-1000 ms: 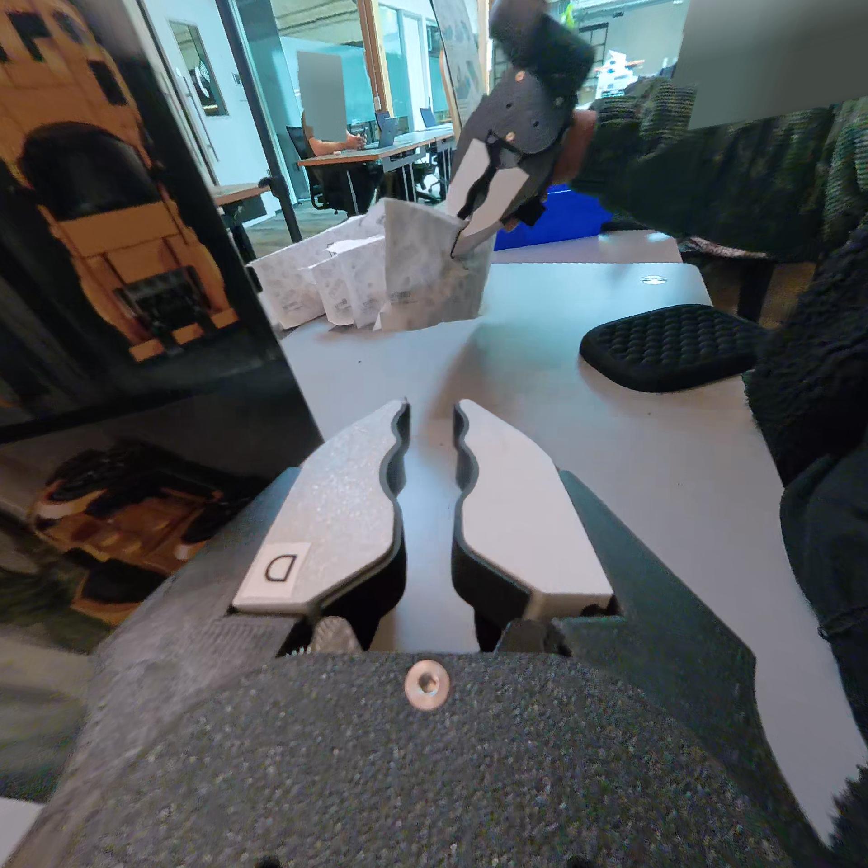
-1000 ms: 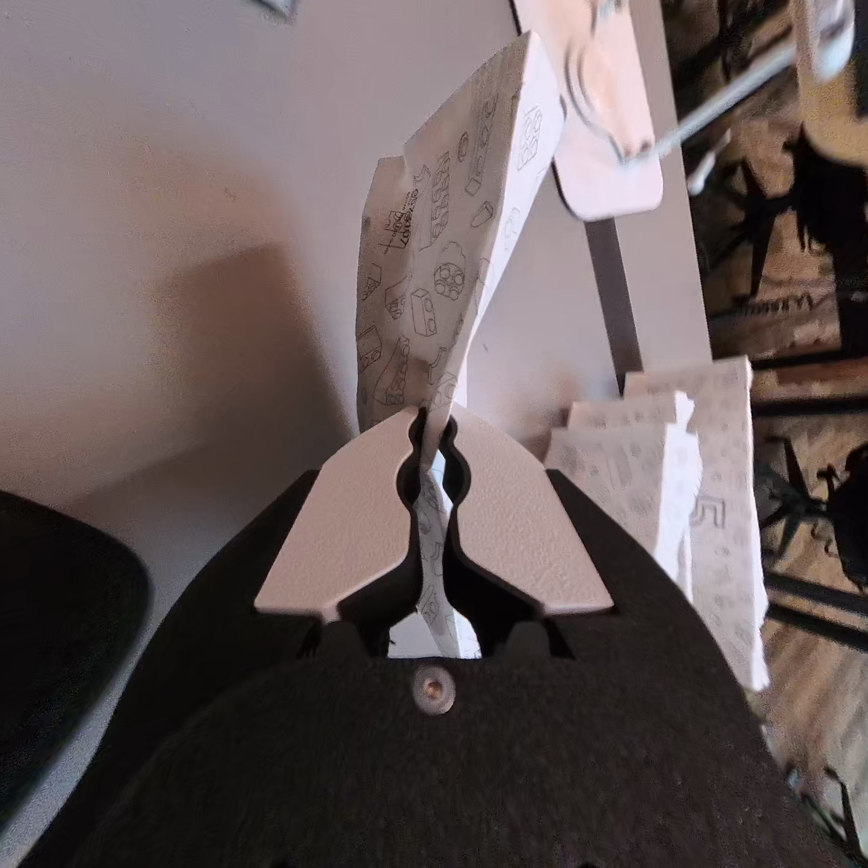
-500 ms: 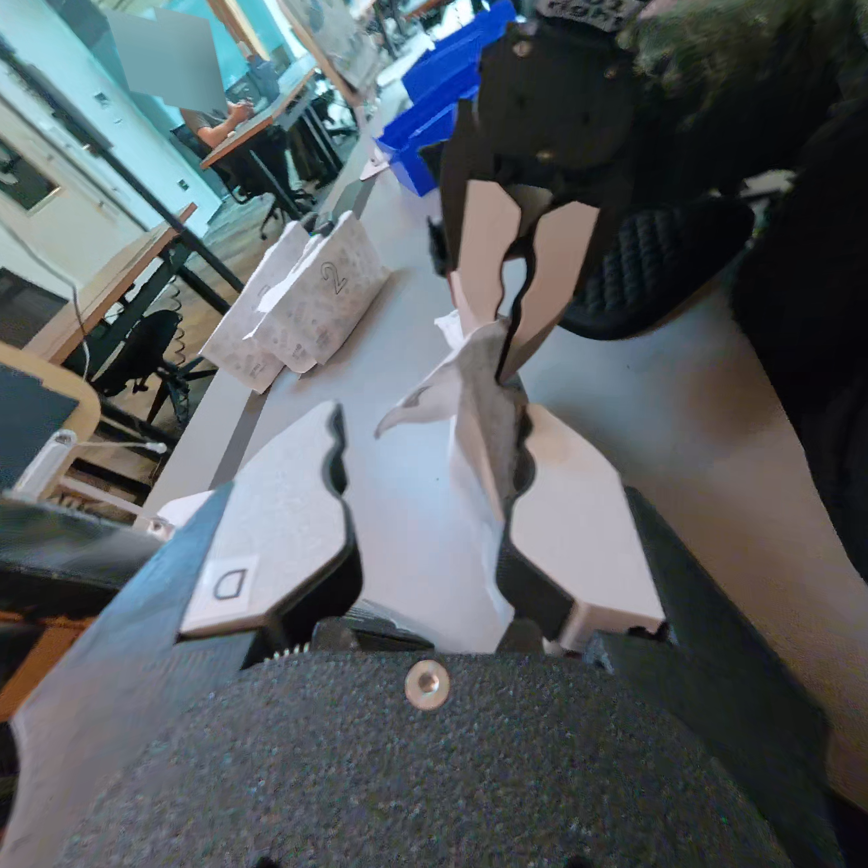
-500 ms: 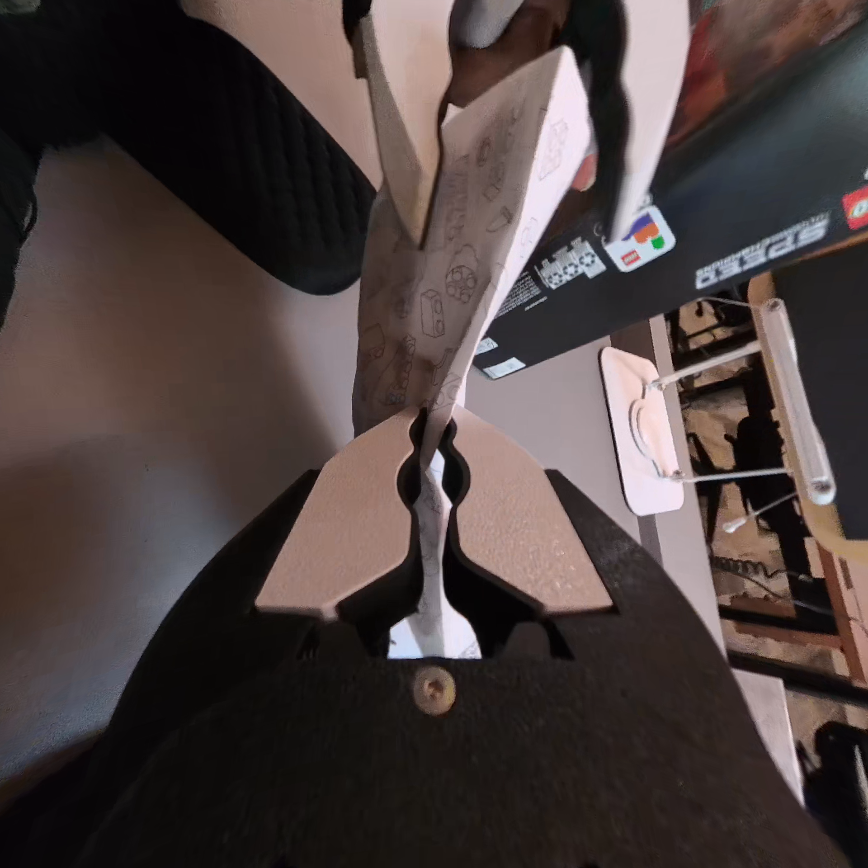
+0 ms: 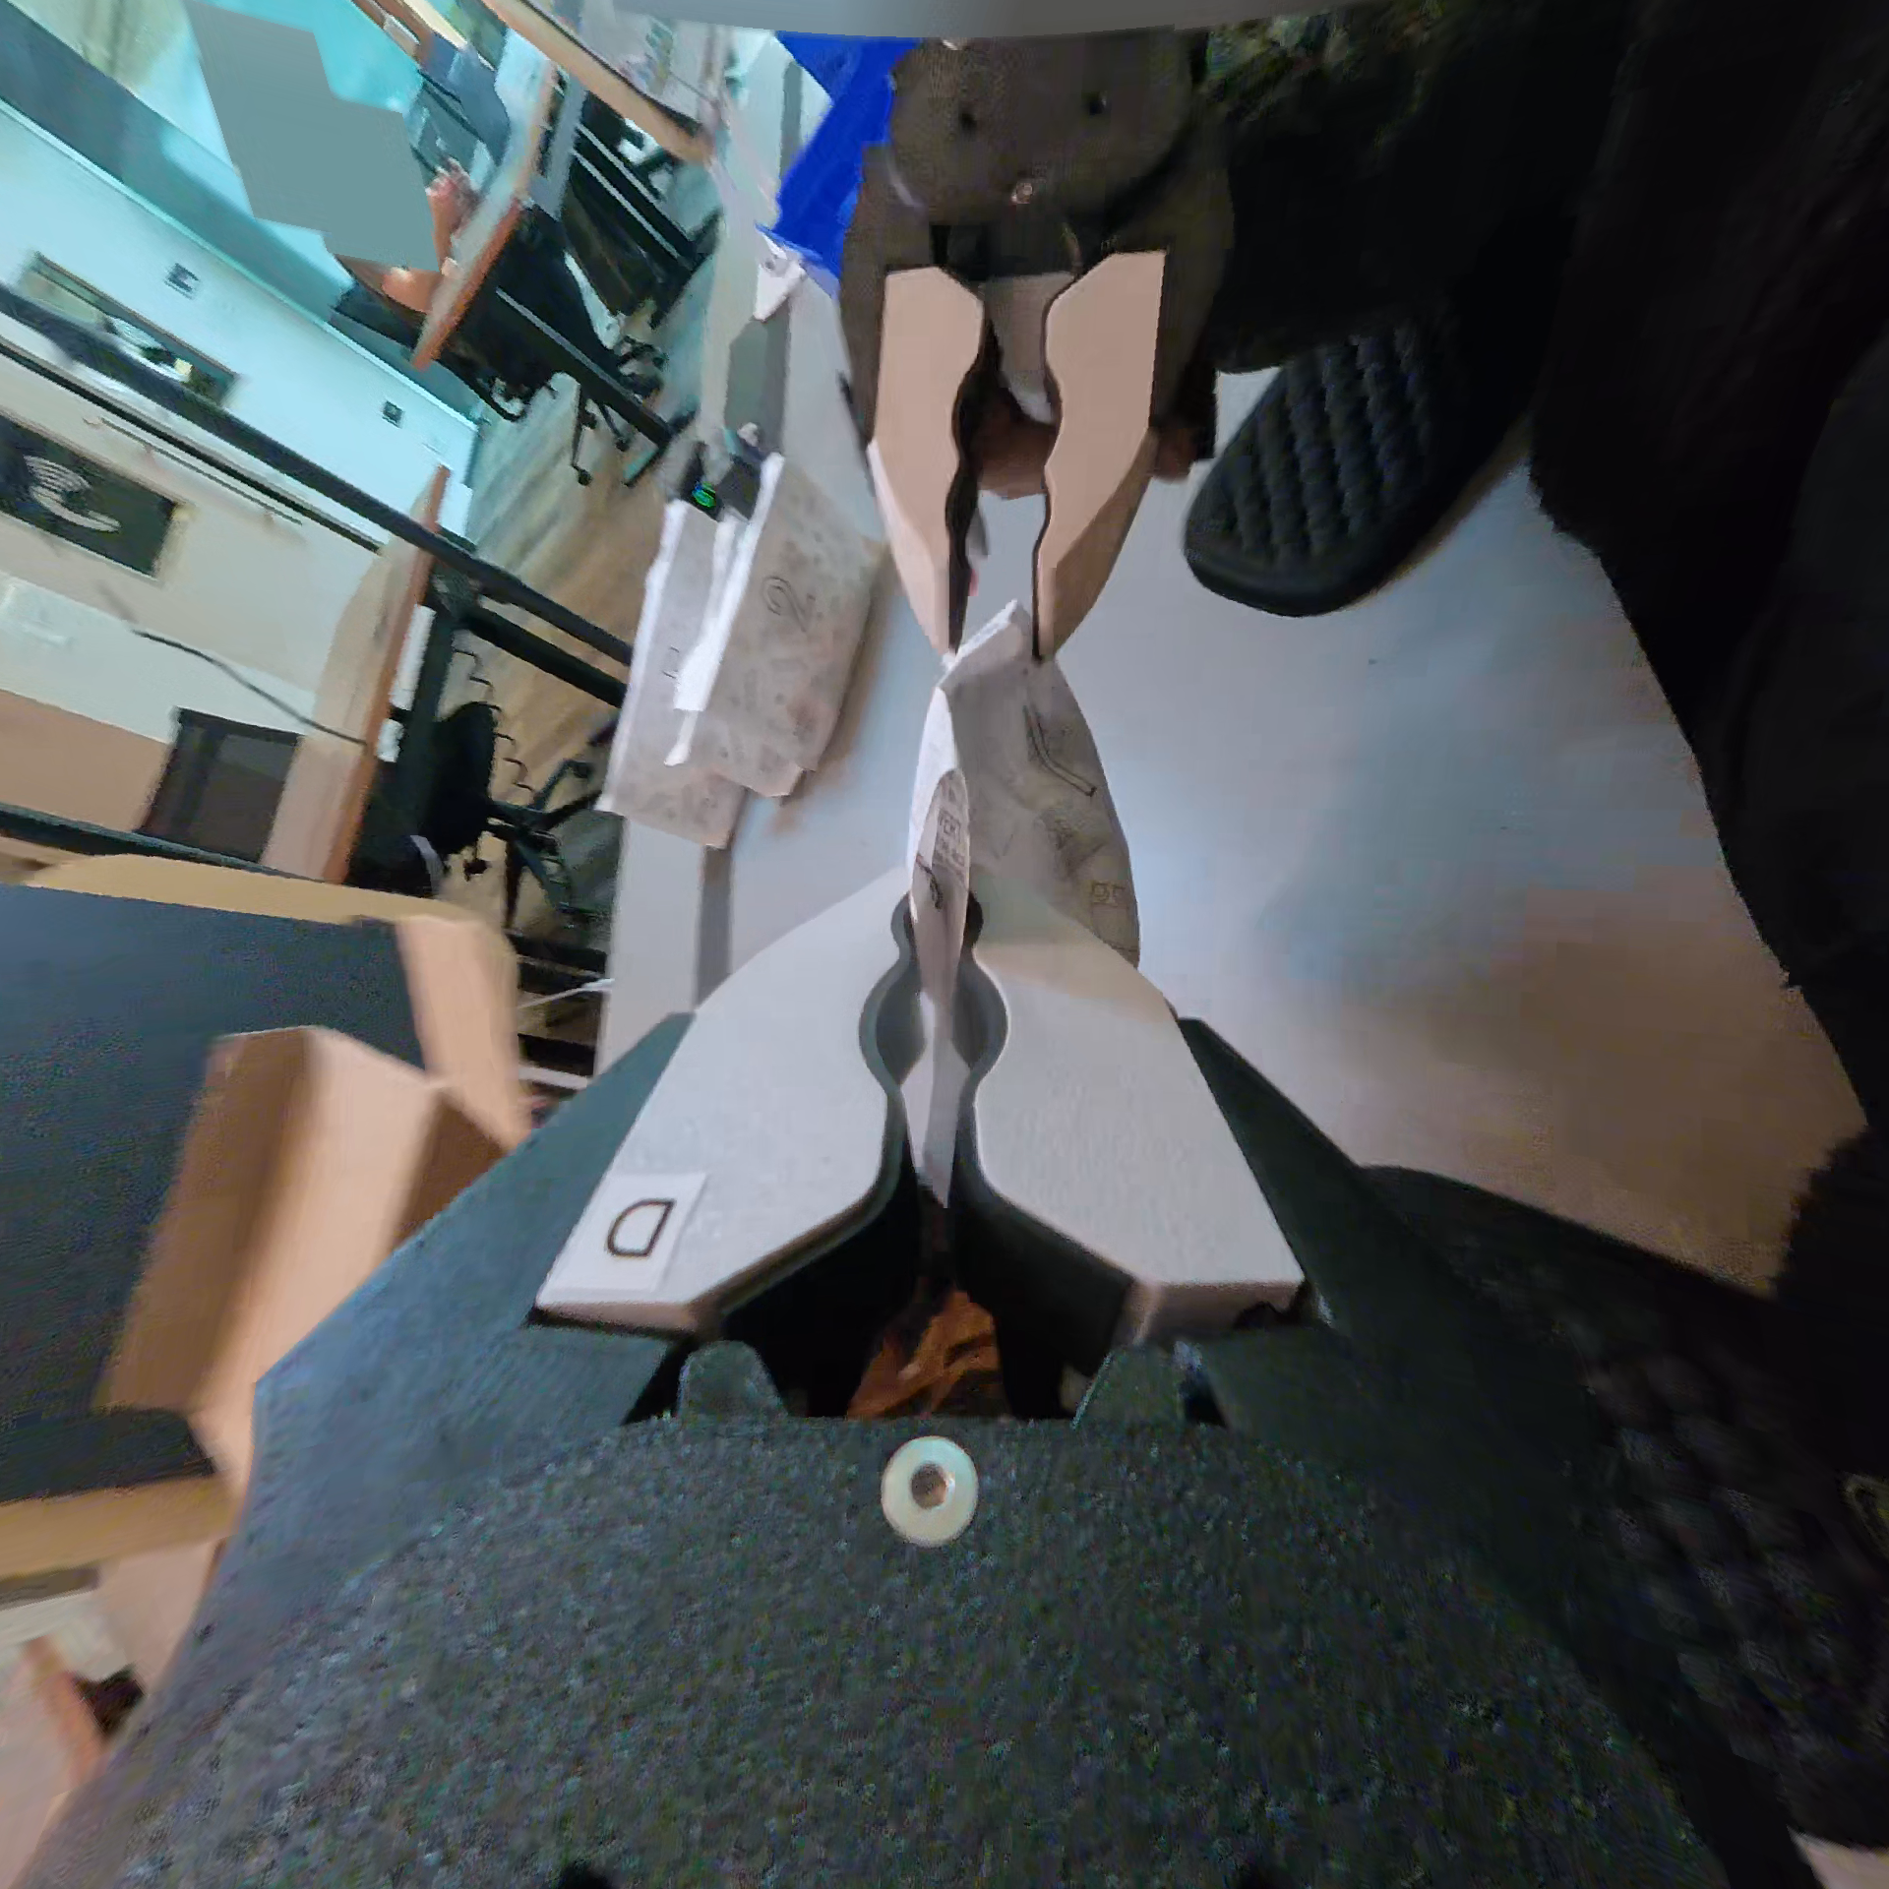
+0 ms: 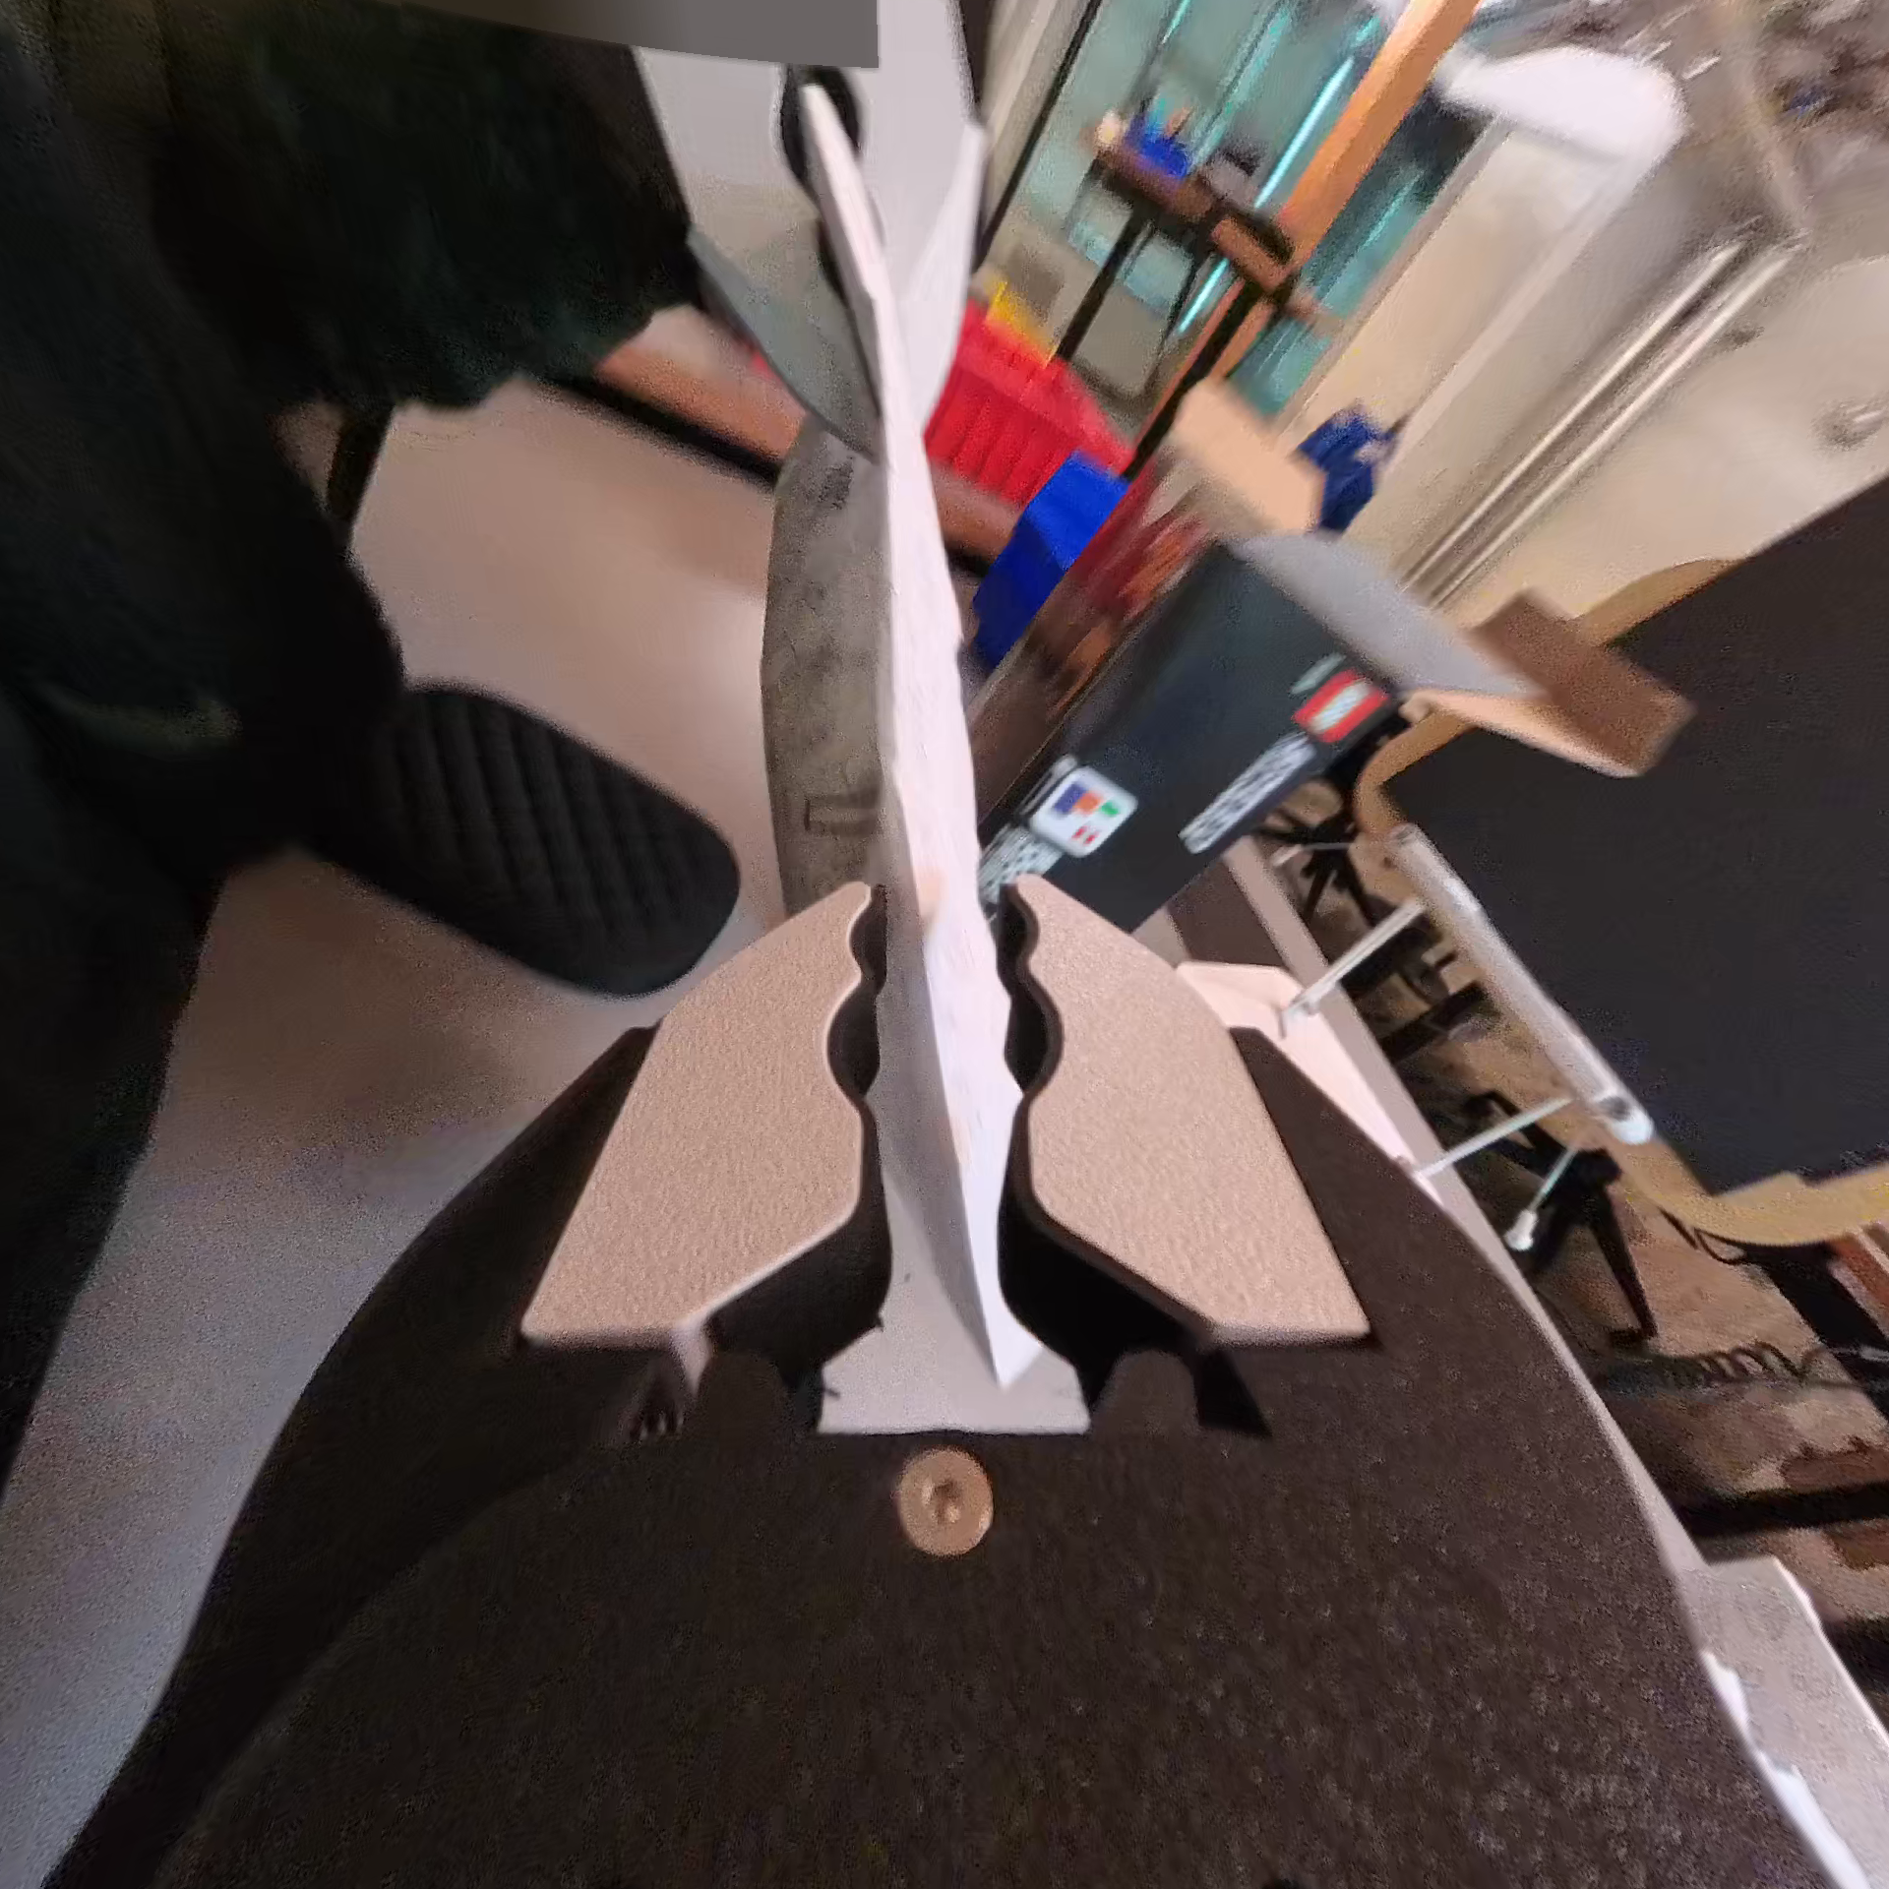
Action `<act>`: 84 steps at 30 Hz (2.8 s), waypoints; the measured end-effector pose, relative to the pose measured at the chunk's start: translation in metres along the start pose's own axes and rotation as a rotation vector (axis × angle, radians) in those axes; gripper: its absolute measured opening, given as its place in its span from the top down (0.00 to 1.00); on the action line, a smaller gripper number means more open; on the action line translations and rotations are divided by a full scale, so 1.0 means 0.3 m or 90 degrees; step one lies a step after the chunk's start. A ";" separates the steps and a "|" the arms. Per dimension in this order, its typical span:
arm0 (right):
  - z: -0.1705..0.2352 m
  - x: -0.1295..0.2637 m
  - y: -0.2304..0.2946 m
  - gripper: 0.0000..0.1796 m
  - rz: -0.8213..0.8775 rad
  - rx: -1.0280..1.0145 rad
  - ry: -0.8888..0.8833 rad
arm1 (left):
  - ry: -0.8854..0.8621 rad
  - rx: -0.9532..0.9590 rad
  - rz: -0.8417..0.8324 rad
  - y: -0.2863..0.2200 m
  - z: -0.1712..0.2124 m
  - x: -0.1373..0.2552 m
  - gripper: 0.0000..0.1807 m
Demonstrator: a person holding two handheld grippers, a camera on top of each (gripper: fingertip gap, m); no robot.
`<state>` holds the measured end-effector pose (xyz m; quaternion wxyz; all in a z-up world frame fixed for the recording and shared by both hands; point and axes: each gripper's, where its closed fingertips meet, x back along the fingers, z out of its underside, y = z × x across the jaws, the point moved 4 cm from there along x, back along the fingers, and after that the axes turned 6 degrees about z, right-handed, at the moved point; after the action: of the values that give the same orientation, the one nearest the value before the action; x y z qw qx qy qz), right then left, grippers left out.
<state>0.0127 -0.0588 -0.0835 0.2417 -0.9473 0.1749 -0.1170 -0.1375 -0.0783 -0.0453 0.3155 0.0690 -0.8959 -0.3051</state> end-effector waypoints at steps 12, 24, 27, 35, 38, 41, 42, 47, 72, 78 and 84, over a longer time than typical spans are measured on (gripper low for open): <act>0.069 0.184 -0.194 0.89 0.125 -0.147 -0.057 | 0.100 -0.069 -0.228 0.550 -0.138 0.490 0.99; 0.171 0.081 -0.198 0.92 0.042 -0.230 -0.068 | 0.097 -0.079 -0.224 0.692 -0.114 0.595 1.00; 0.209 -0.024 -0.204 0.84 0.009 -0.224 -0.011 | 0.087 -0.066 -0.250 0.713 -0.093 0.618 1.00; 0.254 -0.233 -0.309 0.68 0.030 -0.282 0.023 | 0.121 -0.012 -0.271 0.682 0.047 0.591 1.00; 0.217 -0.303 -0.366 0.65 0.059 -0.253 0.031 | 0.133 0.014 -0.270 0.655 0.101 0.574 1.00; 0.119 -0.393 -0.442 0.65 0.064 -0.161 0.055 | 0.147 0.034 -0.274 0.636 0.145 0.567 1.00; 0.080 -0.428 -0.469 0.65 0.053 -0.131 0.068 | 0.149 0.042 -0.278 0.632 0.156 0.572 1.00; 0.009 -0.624 -0.591 0.64 -0.090 -0.007 0.263 | 0.149 0.071 -0.307 0.606 0.213 0.623 1.00; 0.585 -0.654 -0.463 0.50 -0.375 -0.193 0.524 | 0.023 0.235 -0.264 0.343 0.450 0.517 1.00; 0.663 -0.561 -0.432 0.85 -0.361 -0.140 0.580 | -0.032 0.269 -0.257 0.295 0.470 0.469 1.00; 0.623 -0.350 -0.316 0.94 -0.117 -0.323 0.633 | -0.042 0.296 -0.256 0.280 0.499 0.437 1.00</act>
<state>0.0003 0.1377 -0.2107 -0.1159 -0.8179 0.2075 -0.5240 -0.3264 0.0232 -0.0191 0.1954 0.3056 -0.9197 -0.1504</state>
